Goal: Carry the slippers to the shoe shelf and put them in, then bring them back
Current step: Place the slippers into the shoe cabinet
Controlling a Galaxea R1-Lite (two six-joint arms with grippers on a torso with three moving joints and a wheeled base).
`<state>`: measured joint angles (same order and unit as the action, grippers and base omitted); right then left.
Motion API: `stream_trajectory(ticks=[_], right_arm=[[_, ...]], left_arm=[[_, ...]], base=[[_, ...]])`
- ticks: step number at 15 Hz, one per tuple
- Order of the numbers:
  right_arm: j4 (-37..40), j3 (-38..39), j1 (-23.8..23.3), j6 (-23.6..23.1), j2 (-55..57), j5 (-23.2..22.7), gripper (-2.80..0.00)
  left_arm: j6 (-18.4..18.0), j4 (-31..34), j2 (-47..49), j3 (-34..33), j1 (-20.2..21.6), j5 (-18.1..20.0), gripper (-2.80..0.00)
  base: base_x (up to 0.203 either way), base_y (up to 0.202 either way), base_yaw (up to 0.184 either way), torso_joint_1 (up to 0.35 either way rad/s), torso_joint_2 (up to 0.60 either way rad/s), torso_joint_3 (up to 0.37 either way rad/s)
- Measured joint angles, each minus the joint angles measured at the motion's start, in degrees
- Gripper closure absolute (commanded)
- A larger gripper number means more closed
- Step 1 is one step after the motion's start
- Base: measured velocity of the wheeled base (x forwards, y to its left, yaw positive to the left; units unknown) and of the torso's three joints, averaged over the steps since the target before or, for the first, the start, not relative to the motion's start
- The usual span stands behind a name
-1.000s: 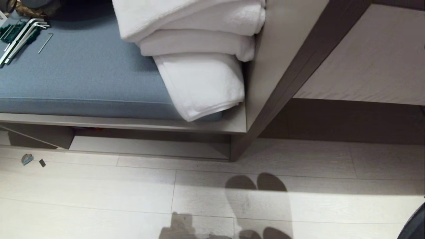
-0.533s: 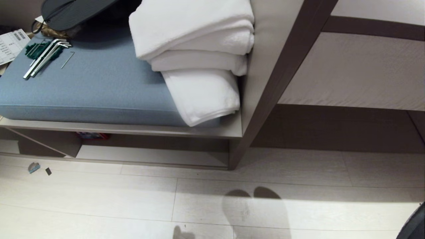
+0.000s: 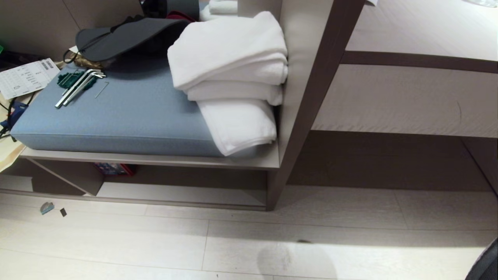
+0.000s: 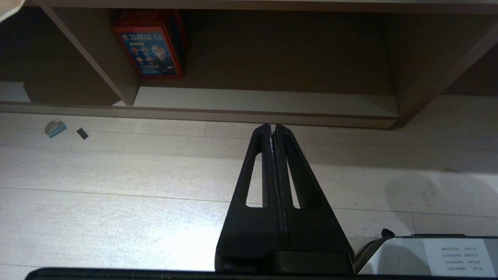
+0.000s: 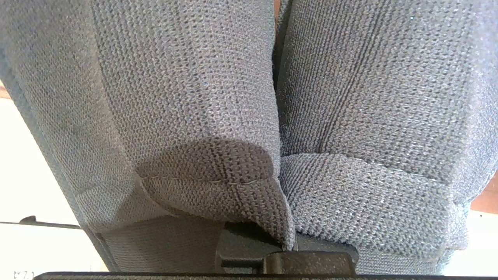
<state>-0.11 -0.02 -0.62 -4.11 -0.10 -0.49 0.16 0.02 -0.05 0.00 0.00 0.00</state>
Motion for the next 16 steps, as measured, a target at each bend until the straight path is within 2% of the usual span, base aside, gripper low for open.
stream_trajectory(ticks=[4,16], right_arm=[[0.1,0.0,0.0,1.2,0.0,0.2,0.0],[0.0,0.0,0.0,-0.1,0.0,0.0,0.0]], left_arm=[[0.0,0.0,0.0,0.0,0.0,0.0,0.0],[0.0,-0.1,0.0,0.0,0.0,0.0,0.0]], base=[[0.0,0.0,0.0,0.004,0.0,0.206],[0.0,0.0,0.0,0.003,0.0,0.202]])
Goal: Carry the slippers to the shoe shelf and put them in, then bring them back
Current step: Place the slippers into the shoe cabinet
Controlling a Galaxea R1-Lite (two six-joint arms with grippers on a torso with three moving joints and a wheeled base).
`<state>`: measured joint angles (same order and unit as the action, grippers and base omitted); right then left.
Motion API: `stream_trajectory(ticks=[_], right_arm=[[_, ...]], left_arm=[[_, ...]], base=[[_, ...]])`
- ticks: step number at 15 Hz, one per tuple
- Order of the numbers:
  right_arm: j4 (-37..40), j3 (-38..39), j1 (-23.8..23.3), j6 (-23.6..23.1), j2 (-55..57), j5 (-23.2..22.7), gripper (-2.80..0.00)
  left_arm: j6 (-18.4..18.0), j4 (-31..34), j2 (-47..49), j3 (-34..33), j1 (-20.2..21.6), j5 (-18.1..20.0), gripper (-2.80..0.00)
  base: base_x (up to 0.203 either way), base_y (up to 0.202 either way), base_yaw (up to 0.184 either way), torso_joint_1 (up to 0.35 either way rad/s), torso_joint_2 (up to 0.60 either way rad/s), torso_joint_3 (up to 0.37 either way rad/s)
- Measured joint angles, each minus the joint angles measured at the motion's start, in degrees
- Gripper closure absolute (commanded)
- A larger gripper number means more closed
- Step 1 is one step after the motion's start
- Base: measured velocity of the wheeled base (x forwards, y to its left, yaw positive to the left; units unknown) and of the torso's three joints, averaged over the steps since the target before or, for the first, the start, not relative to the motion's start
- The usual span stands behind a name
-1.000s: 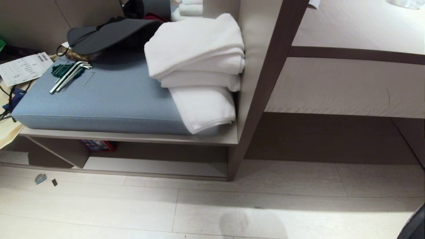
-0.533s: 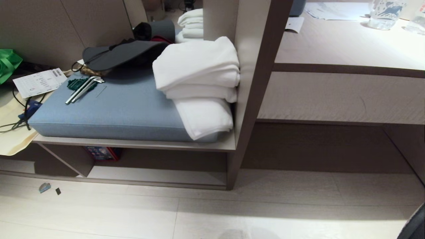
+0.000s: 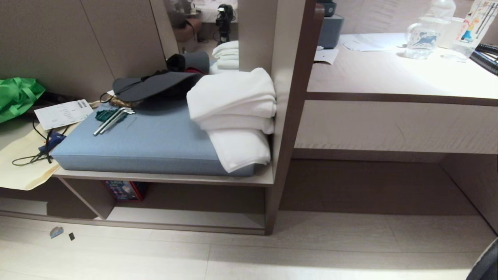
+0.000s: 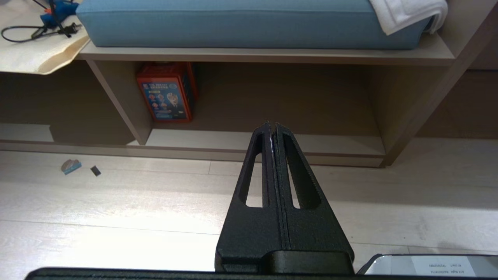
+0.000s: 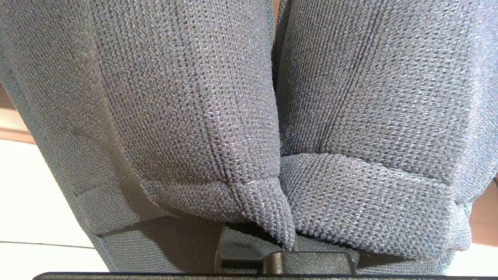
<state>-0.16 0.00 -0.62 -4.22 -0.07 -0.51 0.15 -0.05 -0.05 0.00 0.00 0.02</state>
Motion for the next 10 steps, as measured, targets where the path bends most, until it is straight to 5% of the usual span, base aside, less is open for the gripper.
stream_trajectory(ticks=[10], right_arm=[[0.0,0.0,0.0,0.2,0.0,0.0,0.0]], left_arm=[[0.0,0.0,0.0,0.0,0.0,0.0,0.0]], base=[[0.0,0.0,0.0,0.004,0.0,0.193]])
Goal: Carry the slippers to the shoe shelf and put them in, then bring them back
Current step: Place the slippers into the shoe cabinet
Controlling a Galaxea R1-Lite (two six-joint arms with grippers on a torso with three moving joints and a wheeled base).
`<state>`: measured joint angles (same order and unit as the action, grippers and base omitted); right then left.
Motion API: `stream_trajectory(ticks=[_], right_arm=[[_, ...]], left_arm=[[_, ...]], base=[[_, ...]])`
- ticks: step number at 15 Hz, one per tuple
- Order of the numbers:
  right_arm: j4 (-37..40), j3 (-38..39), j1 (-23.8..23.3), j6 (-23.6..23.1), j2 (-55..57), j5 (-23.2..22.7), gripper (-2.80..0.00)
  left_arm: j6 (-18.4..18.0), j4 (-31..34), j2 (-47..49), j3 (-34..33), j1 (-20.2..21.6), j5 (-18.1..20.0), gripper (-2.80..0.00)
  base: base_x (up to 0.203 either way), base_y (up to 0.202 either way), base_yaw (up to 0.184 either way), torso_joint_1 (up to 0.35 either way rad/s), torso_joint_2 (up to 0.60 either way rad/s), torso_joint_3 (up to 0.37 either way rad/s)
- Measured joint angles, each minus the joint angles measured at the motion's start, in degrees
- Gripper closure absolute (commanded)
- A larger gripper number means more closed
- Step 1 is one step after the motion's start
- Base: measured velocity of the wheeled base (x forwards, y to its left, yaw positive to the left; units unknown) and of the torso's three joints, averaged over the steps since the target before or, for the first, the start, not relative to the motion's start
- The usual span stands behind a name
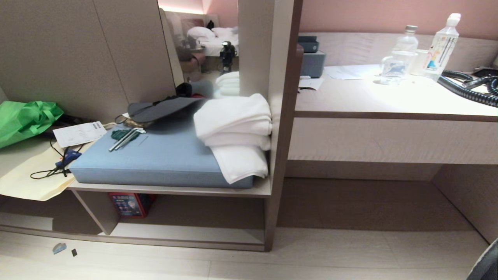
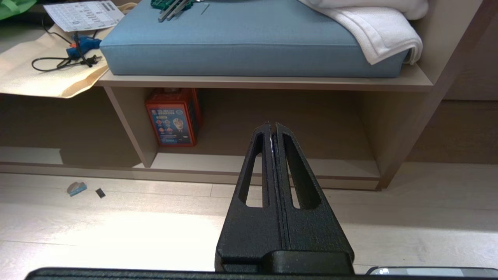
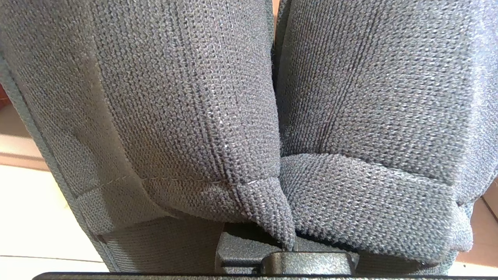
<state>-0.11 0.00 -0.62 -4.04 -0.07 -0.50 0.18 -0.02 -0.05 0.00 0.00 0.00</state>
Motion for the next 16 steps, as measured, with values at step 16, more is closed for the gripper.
stream_trajectory(ticks=[16], right_arm=[[0.1,0.0,0.0,0.1,0.0,0.0,0.0]], left_arm=[[-0.1,0.0,0.0,0.0,0.0,0.0,0.0]], base=[[0.0,0.033,-0.002,0.001,0.0,0.009]])
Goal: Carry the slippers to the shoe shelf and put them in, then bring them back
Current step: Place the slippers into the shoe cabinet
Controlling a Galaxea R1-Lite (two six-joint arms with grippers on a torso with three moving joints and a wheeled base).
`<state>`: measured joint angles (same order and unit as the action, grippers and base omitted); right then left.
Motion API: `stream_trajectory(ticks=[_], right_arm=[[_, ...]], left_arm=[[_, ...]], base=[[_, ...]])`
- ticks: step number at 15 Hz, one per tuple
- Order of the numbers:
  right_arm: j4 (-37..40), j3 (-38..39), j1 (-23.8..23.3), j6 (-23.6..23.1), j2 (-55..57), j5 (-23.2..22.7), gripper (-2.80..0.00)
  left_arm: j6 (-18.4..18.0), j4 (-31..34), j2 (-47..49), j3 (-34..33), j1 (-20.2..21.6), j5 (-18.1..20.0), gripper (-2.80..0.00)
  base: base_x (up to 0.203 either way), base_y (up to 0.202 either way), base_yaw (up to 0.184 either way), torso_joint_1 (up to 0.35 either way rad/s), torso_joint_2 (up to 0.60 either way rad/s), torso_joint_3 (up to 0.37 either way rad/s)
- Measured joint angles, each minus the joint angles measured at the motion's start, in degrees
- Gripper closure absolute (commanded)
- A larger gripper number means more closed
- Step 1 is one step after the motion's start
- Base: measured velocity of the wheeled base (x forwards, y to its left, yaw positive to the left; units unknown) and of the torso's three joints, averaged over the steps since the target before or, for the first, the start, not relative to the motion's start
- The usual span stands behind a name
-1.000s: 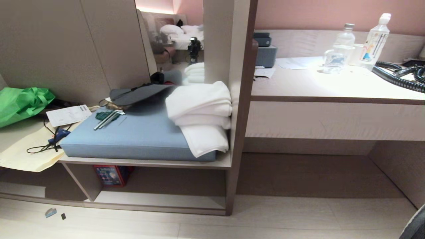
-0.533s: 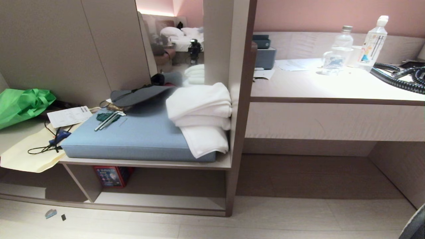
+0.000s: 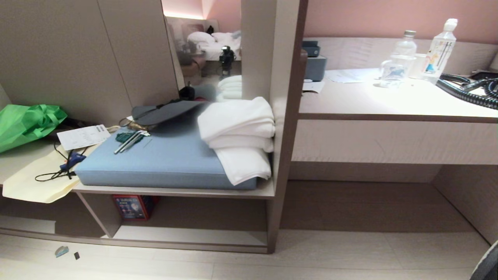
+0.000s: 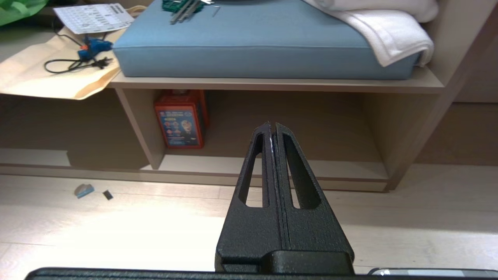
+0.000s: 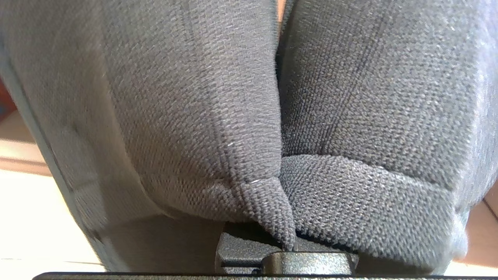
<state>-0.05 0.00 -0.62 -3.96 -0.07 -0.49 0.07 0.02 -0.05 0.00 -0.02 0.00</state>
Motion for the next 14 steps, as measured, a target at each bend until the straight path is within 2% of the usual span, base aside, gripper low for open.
stream_trajectory(ticks=[14], right_arm=[[0.0,0.0,0.0,0.2,0.0,0.0,0.0]], left_arm=[[0.0,0.0,0.0,0.0,0.0,0.0,0.0]], base=[[0.0,0.196,-0.002,0.003,0.0,0.003]])
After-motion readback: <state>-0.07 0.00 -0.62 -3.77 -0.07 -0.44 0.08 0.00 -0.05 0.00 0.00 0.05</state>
